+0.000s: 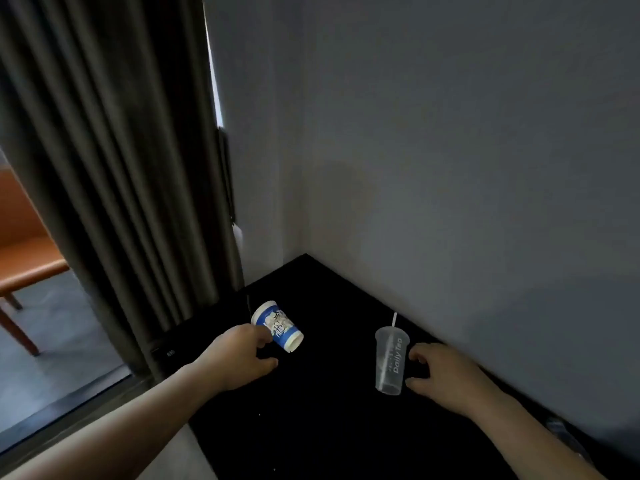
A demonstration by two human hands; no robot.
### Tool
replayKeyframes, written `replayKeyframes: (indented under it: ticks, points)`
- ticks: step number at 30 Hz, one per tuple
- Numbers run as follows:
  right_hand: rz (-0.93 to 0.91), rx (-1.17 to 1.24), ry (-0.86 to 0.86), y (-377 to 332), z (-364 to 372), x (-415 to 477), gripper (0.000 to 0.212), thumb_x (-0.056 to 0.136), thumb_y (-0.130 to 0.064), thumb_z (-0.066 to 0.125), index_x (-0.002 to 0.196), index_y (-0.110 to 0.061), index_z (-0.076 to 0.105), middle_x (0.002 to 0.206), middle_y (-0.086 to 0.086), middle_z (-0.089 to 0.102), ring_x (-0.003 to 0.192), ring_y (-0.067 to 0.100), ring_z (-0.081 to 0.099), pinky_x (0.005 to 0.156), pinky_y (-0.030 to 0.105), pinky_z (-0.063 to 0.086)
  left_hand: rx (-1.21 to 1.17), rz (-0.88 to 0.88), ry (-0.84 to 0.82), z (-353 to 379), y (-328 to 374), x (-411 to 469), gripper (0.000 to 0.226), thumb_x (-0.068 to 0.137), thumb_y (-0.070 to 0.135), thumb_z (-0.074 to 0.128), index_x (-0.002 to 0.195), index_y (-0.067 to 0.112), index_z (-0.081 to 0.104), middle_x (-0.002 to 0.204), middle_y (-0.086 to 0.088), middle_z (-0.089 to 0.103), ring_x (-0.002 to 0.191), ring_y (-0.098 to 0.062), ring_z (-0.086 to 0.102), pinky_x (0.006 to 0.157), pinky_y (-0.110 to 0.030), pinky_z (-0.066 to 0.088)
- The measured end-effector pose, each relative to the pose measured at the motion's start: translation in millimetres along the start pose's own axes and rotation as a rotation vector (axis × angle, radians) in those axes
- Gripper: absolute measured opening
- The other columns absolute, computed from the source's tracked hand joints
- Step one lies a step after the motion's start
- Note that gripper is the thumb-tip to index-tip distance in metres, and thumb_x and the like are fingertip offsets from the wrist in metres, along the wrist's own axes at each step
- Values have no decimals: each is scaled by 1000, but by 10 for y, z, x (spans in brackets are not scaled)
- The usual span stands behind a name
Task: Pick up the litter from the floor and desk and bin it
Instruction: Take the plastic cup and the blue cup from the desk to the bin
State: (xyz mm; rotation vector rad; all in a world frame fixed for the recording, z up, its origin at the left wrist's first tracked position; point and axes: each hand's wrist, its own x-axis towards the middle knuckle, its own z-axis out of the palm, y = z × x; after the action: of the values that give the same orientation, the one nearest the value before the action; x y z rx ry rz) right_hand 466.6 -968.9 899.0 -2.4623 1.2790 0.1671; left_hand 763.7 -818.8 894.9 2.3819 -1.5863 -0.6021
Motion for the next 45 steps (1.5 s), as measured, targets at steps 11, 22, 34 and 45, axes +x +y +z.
replayKeyframes:
  ticks: [11,22,34,45]
  points:
    - [367,14,-77,-116,495,1372,37,89,-36,58,121,-18,55,113,2,60,100,14,59,75,22,44,67,123,-167,142,-977,1894,44,83,38,66,123,22,54,120,0,56,102,-10,57,88,-21,48]
    - [687,132,-159,104,1027,2229,83,85,-47,65,145,-5,26,133,14,46,111,26,56,88,33,50,379,404,-238,870,-1226,2843,65,74,43,71,131,23,47,130,3,49,121,-13,44,112,-35,28]
    - [801,356,-16,378,1494,2449,95,75,-36,78,143,-15,16,124,15,53,105,31,60,80,40,53,720,509,-239,1109,-1116,3159,81,72,49,68,141,25,35,140,-1,39,134,-21,32,119,-44,1]
    - [724,445,65,200,962,1918,81,76,-37,77,136,-11,28,121,9,53,91,18,52,69,28,44,259,380,-258,605,-671,2894,70,62,62,73,119,31,48,107,8,49,100,-10,46,88,-25,43]
